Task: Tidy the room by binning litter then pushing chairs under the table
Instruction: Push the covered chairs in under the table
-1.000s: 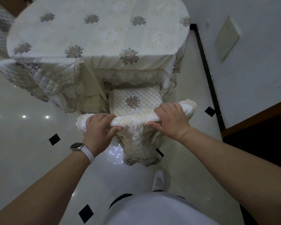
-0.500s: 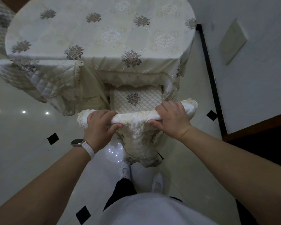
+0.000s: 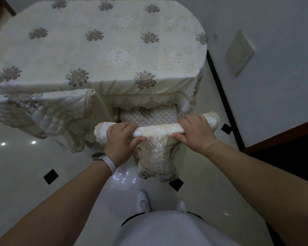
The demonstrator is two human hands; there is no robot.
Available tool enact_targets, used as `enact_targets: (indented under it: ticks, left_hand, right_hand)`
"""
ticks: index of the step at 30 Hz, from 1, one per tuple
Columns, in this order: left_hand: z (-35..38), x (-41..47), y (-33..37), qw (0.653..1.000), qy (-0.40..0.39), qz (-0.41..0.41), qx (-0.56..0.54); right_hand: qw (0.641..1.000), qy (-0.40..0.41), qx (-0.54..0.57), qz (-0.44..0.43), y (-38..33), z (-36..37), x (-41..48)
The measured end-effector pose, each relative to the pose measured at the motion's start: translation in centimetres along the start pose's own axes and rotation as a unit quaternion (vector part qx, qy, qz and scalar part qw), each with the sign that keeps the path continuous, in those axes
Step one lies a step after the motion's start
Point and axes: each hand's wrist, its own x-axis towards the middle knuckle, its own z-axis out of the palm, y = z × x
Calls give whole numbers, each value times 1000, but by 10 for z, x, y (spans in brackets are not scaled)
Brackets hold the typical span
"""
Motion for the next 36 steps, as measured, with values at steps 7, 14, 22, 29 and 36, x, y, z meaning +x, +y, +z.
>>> enact_targets:
  ticks: [7, 14, 22, 29, 36]
  left_hand:
    - [-2, 27, -24, 1000, 6, 25, -8]
    - [-1, 49, -36, 999, 8, 36, -23]
    - [11, 83, -40, 999, -28, 21, 5]
    - [18, 105, -49, 999, -33, 5, 16]
    - [22, 130, -54, 999, -37, -17, 5]
  right_hand:
    - [999, -32, -6, 27, -5, 9, 25]
    - [999, -18, -18, 22, 3, 21, 43]
    - [1000, -3, -4, -3, 33, 39, 67]
    - [1000, 16, 11, -18, 48, 60, 86]
    - [999, 17, 18, -22, 63, 73, 109]
